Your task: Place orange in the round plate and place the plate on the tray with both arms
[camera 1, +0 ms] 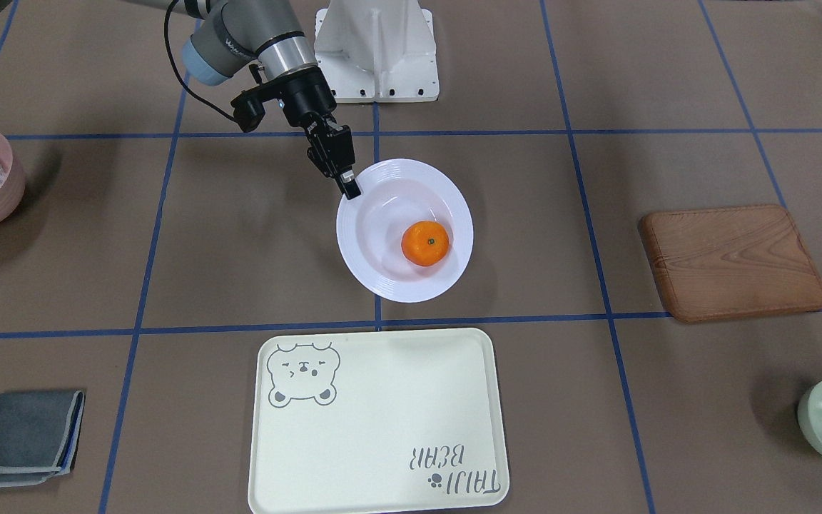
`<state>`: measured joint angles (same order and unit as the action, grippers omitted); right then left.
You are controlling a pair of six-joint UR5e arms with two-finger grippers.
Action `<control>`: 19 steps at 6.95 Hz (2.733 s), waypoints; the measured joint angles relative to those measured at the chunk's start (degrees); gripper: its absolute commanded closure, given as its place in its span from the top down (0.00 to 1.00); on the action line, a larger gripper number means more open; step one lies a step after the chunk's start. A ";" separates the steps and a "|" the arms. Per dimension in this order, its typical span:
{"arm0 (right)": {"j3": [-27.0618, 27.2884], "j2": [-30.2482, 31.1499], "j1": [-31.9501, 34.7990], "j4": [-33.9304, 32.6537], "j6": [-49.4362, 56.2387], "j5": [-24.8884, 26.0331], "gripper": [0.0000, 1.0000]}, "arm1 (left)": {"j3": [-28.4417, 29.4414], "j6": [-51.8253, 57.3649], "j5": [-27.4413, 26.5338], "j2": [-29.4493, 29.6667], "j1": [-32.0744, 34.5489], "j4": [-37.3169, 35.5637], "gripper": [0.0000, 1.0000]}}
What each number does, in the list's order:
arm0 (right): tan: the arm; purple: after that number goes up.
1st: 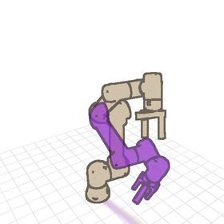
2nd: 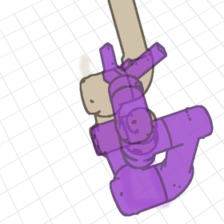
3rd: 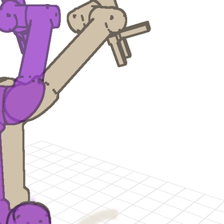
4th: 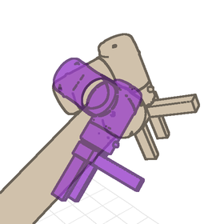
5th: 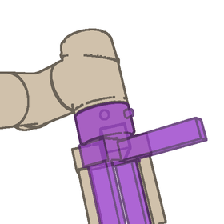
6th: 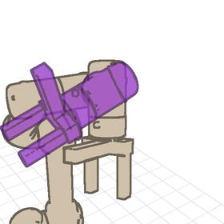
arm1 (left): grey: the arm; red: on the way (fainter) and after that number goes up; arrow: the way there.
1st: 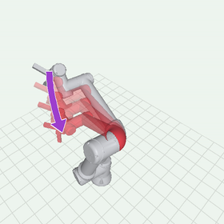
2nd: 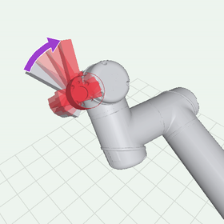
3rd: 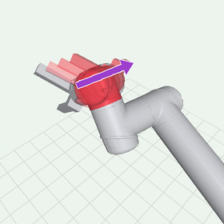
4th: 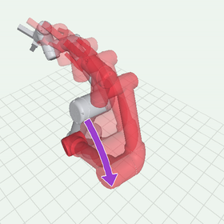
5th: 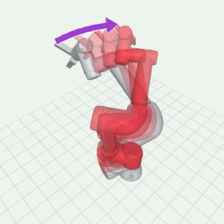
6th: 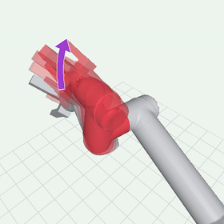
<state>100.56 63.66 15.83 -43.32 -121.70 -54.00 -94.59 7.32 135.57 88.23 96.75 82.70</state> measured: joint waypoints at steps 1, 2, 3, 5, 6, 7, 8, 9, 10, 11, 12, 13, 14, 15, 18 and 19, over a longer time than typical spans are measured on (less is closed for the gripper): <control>-3.21 -2.41 2.95 -0.17 -1.30 -0.97 0.00 | -3.00 -7.07 0.37 -1.61 -0.04 0.31 0.98; -7.25 -4.96 5.86 -0.26 -2.29 -2.53 0.00 | -5.82 -11.89 0.56 -3.61 -0.06 1.66 0.98; -11.85 -7.82 8.72 -0.69 -3.72 -4.00 0.00 | -7.33 -14.01 0.63 -5.33 -0.10 3.95 0.98; -21.51 -14.69 13.60 -3.75 -9.41 -6.12 0.00 | -8.03 -15.03 0.66 -6.58 -0.17 6.35 0.98; -26.52 -18.01 15.11 -5.04 -12.89 -6.30 0.00 | -8.13 -15.10 0.66 -6.64 -0.21 6.58 0.98; -30.82 -20.43 15.84 -5.62 -15.60 -5.88 0.00 | -8.17 -15.13 0.66 -6.66 -0.27 6.65 0.98; -33.97 -22.10 16.05 -5.81 -17.71 -5.17 0.00 | -8.17 -15.12 0.66 -6.67 -0.30 6.67 0.98; -35.91 -23.09 15.86 -5.87 -18.93 -4.63 0.11 | -8.18 -15.08 0.69 -6.67 -0.32 6.70 0.98; -36.72 -23.26 15.26 -5.91 -19.38 -3.92 0.26 | -8.20 -15.06 0.70 -6.67 -0.36 6.74 0.98; -36.97 -23.18 14.35 -5.98 -19.33 -2.98 0.73 | -8.19 -15.05 0.68 -6.66 -0.39 6.76 0.98; -36.92 -23.14 13.66 -6.01 -17.73 -2.70 1.00 | -8.17 -15.05 0.67 -6.59 -0.41 6.77 0.98; -36.52 -22.95 13.24 -6.00 -13.11 -3.04 1.00 | -8.13 -15.03 0.67 -6.54 -0.45 6.77 0.98; -35.23 -22.32 13.12 -5.97 -6.30 -4.23 1.00 | -8.05 -14.99 0.66 -6.51 -0.48 6.77 0.98; -32.53 -20.62 13.22 -5.91 2.10 -6.48 1.00 | -7.96 -14.91 0.66 -6.51 -0.50 6.77 0.98; -26.96 -15.31 16.31 -7.11 26.50 -20.38 1.00 | -7.67 -14.59 0.60 -6.61 -0.57 6.75 0.98; -25.93 -14.33 19.34 -9.31 33.85 -27.81 1.00 | -7.56 -14.75 0.49 -6.62 -0.59 6.67 0.98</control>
<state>74.63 49.33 35.17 -52.63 -87.85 -81.81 -102.14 -7.44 136.06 81.61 96.17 89.38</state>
